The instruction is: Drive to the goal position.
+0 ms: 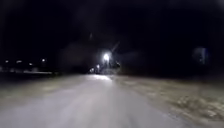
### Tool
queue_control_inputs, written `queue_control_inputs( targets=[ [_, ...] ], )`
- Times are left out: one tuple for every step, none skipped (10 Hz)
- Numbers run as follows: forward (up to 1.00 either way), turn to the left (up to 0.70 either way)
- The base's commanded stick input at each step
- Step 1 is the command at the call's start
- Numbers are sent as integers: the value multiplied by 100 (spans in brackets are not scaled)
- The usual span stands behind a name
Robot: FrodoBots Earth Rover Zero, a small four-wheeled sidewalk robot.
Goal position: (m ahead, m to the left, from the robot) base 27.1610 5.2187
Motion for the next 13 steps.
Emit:
queue_control_inputs(
  targets=[
    [85, 17],
    [85, 8],
    [85, 4],
    [85, 3],
    [85, 1],
    [85, 0],
    [85, 0],
    [85, 0],
    [85, 0],
    [85, 2],
    [85, 2],
    [85, 3],
    [85, 3]
  ],
)
